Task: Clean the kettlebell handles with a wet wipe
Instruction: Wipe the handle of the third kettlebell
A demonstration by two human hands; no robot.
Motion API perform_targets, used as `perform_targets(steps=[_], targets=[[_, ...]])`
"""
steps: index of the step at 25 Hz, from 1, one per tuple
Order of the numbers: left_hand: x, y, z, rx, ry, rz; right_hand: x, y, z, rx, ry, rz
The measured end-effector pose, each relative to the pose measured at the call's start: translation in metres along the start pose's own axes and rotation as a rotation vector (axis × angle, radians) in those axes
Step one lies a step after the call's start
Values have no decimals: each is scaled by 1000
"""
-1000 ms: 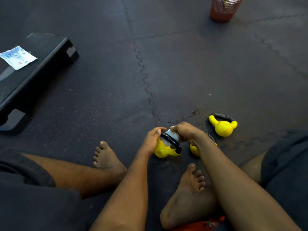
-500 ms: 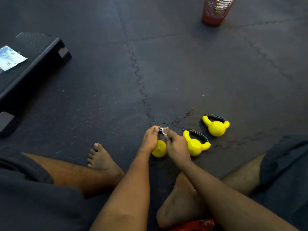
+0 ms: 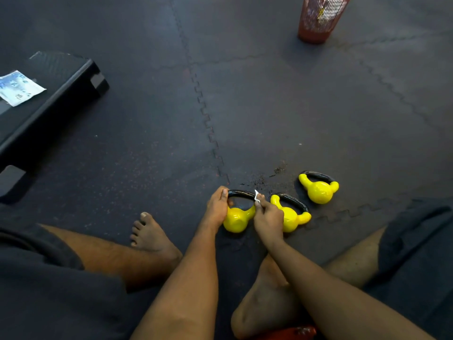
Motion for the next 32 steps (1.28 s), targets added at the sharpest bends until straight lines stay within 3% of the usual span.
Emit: perform_targets(steps=[10, 23, 26, 28, 30, 32], targets=[[-6, 12, -34, 22, -18, -162, -13, -14, -26, -183, 210, 72], [15, 12, -77, -34, -119, -542, -17, -3, -56, -150, 171, 0], [4, 10, -61, -48, -136, -558, -6, -6, -58, -117, 153, -62], [-22, -2, -45, -148, -91, -546, 4, -9, -57, -107, 145, -133], [-54, -11, -31, -199, 8, -416, 12, -12, -56, -105, 142, -226], [-85, -9, -15, -130, 94, -297, 24, -15, -52, -89, 134, -306]])
Point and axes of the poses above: each hand's wrist, its own z-axis away from the middle knuckle, its own y-axis out of the palm, x = y × z, the point moved 10 cm from there along -z, towards the middle knuckle, and after that the axes turned 3 degrees about -z, right-handed, at the moved point
